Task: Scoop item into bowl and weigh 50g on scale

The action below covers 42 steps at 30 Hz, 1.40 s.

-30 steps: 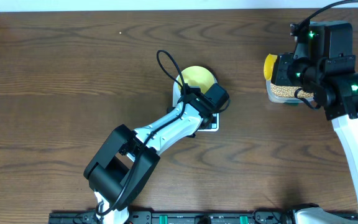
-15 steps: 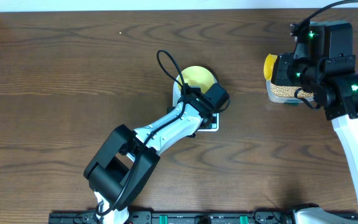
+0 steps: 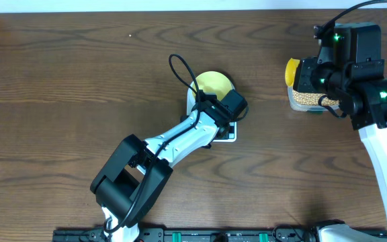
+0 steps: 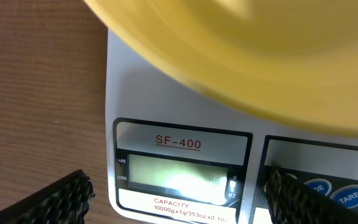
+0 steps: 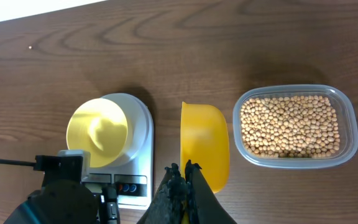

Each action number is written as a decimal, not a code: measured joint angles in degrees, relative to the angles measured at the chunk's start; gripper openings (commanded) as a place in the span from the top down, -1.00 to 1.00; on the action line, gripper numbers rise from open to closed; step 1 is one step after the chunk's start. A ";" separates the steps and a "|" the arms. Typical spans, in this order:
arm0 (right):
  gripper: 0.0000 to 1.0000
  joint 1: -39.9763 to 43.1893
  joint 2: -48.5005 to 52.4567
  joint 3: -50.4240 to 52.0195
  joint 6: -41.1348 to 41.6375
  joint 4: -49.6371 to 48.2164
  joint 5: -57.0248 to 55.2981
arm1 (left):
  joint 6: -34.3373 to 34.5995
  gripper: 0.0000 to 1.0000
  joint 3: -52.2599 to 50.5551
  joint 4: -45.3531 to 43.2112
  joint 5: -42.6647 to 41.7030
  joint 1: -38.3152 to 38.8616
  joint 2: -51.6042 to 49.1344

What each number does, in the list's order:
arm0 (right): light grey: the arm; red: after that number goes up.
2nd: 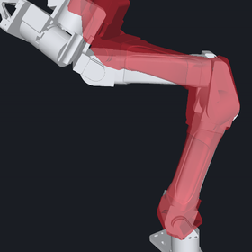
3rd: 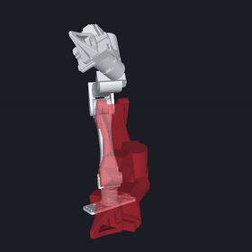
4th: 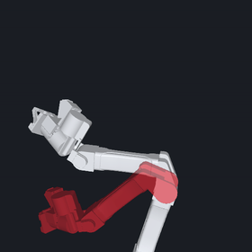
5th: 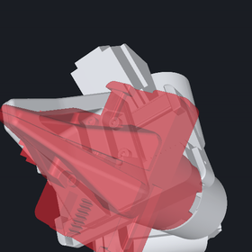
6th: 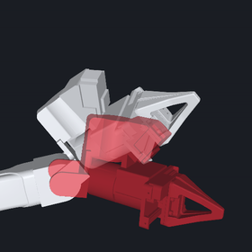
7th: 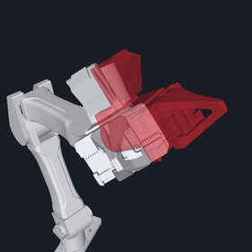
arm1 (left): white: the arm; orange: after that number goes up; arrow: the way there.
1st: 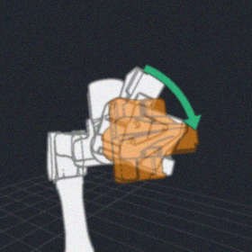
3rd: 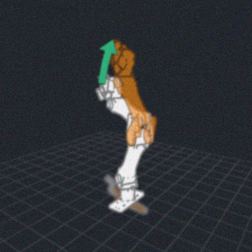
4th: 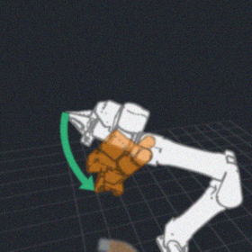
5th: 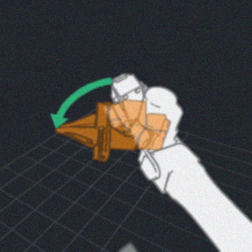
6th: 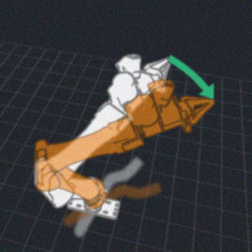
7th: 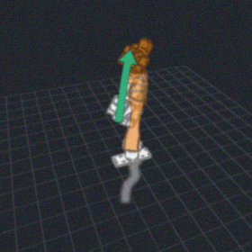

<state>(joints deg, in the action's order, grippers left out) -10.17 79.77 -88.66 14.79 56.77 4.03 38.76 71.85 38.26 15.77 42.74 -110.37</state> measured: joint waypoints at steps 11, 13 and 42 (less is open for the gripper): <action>0.97 0.00 0.00 0.00 0.00 0.00 0.00 | -0.81 -0.86 -0.02 -0.28 -0.39 -0.09 0.13; 0.98 0.00 0.00 0.00 0.00 -0.02 -0.02 | -1.20 -0.86 -0.04 -1.09 -1.25 0.00 0.22; 0.97 0.00 0.00 0.00 -0.83 -0.07 -0.04 | -3.74 -0.86 -1.07 4.22 -1.66 0.13 10.62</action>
<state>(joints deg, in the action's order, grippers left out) -10.17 79.77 -88.66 13.96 56.71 3.99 35.03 70.78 42.48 14.11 42.87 -99.74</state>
